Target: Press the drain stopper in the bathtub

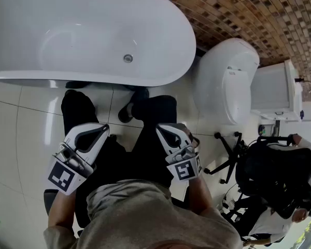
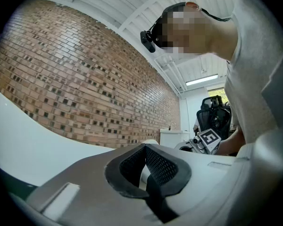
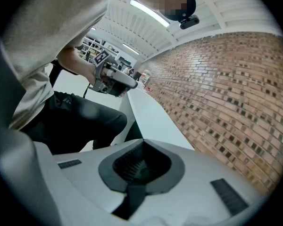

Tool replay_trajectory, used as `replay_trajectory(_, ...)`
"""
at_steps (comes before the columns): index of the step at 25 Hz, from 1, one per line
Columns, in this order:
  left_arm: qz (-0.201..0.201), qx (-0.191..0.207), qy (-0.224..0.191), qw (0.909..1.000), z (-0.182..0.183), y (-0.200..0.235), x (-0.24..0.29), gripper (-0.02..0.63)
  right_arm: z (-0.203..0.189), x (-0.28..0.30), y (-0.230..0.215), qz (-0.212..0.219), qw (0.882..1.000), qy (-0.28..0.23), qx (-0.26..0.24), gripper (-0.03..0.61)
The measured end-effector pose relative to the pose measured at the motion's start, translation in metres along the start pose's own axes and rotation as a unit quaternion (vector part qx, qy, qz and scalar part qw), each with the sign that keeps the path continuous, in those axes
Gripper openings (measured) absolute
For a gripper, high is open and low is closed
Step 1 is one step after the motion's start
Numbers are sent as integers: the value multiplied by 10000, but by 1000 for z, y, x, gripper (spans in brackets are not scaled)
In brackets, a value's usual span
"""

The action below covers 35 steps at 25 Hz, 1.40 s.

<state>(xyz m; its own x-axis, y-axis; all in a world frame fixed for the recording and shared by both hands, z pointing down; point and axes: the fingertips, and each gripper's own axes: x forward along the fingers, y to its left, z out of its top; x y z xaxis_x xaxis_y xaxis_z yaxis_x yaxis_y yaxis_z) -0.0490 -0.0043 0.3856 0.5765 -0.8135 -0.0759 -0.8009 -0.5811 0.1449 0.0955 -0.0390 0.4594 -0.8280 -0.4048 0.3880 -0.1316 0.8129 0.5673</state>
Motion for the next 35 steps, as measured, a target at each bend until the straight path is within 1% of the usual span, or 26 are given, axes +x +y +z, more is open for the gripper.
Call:
replay_trajectory(3, -11, 138, 37, 9999, 10, 19, 1, -4, 3, 29, -41, 42, 9999, -4, -101, 0)
replay_trajectory(5, -2, 157, 61, 9999, 12, 30, 2, -5, 4, 54, -73, 73, 9996, -168, -196, 0)
replay_trajectory(7, 35, 137, 77, 9999, 9, 38, 3, -5, -3, 87, -106, 151, 9994, -285, -105, 0)
replay_trajectory(8, 71, 139, 83, 9998, 6, 42, 3, -5, -16, 106, -120, 217, 9997, -110, 60, 0)
replay_trajectory(9, 114, 154, 99, 9998, 3, 47, 4, -5, -37, 128, -133, 323, 9990, 245, 212, 0)
replay_trajectory(10, 155, 187, 144, 9996, -1, 51, 4, -5, -57, 153, -144, 487, 9967, 618, 220, 0)
replay_trajectory(11, 191, 245, 225, 9993, -5, 55, 5, -5, -75, 181, -153, 698, 9936, 886, 81, 0)
replay_trajectory(13, 247, 409, 428, 9979, -13, 61, 4, -5, -109, 243, -165, 1186, 9850, 1236, -213, 0)
replay_trajectory(15, 327, 491, 549, 9967, -18, 67, 3, -5, -161, 300, -162, 1704, 9703, 1694, -270, 0)
replay_trajectory(17, 459, 386, 580, 9965, -21, 76, 0, -5, -224, 350, -147, 2188, 9485, 2269, -301, 0)
replay_trajectory(19, 618, 146, 589, 9962, -28, 89, -5, -5, -287, 390, -123, 2613, 9223, 2796, -543, 0)
replay_trajectory(21, 827, -151, 577, 9948, -36, 101, -12, -5, -343, 416, -98, 2951, 8931, 3247, -995, 2)
replay_trajectory(22, 947, -295, 556, 9935, -39, 107, -16, -5, -364, 425, -85, 3075, 8818, 3381, -1162, 2)
replay_trajectory(23, 1066, -426, 528, 9920, -41, 113, -20, -5, -381, 432, -72, 3182, 8745, 3443, -1244, 2)
replay_trajectory(24, 1178, -539, 496, 9903, -42, 119, -25, -5, -393, 439, -60, 3271, 8707, 3447, -1269, 2)
replay_trajectory(25, 1275, -632, 460, 9888, -45, 125, -30, -5, -402, 447, -50, 3334, 8693, 3418, -1281, 2)
replay_trajectory(28, 1434, -819, 386, 9855, -57, 140, -39, -5, -427, 473, -34, 3351, 8702, 3361, -1323, 2)
replay_trajectory(33, 1424, -981, 353, 9843, -64, 147, -40, -5, -464, 496, -28, 3120, 8717, 3596, -1164, 2)
replay_trajectory(35, 1394, -1035, 348, 9842, -65, 149, -40, -5, -473, 499, -26, 3080, 8713, 3669, -1067, 2)
